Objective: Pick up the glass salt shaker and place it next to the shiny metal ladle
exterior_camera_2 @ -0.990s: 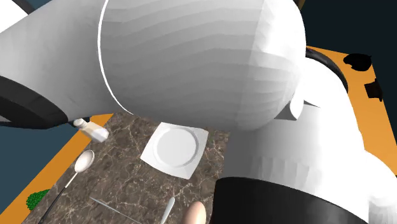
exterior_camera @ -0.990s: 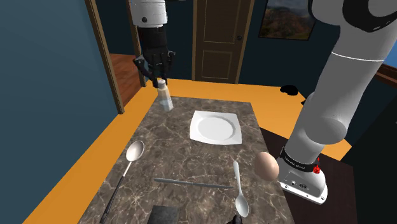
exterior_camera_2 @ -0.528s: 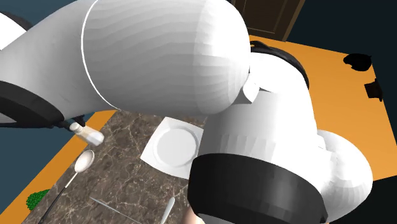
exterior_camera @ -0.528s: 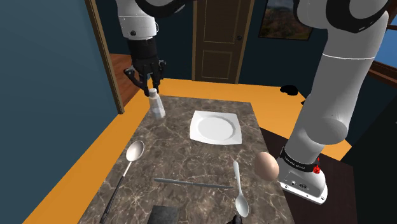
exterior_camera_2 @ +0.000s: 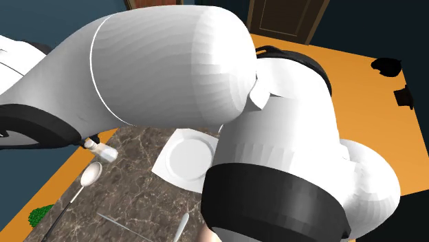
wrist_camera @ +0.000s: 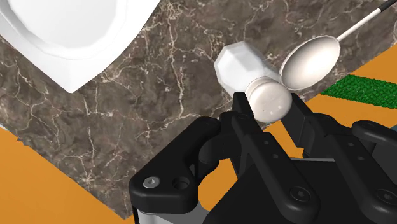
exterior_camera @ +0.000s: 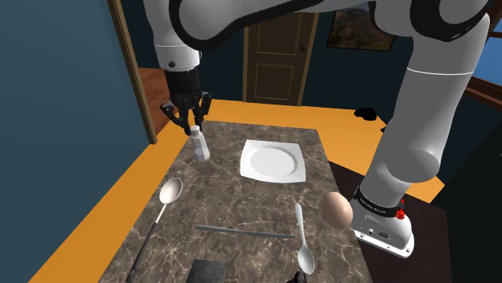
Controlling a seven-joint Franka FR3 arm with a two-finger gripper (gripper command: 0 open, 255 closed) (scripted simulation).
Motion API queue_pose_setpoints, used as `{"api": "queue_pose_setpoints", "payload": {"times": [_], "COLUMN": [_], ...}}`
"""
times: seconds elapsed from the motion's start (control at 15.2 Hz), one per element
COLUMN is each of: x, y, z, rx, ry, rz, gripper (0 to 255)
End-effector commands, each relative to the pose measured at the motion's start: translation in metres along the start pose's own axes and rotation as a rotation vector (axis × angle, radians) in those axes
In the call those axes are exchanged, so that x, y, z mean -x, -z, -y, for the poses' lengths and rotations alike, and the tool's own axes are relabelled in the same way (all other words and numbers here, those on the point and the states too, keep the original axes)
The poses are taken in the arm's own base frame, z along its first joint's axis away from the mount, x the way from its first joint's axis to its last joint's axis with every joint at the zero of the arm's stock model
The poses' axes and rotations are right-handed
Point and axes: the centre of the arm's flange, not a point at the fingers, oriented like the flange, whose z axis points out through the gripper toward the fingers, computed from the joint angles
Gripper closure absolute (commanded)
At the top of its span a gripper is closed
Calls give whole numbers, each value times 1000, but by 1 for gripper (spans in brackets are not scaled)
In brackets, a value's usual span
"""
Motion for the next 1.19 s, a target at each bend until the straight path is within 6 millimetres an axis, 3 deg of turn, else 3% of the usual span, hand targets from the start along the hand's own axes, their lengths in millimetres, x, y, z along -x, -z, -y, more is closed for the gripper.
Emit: {"api": "queue_pose_setpoints", "payload": {"times": [0.0,1.12], "x": [-1,-4], "y": [-11,-102], "z": [1,4], "rx": [0,0], "ry": [0,0], "rz": [0,0], "gripper": [255,255]}}
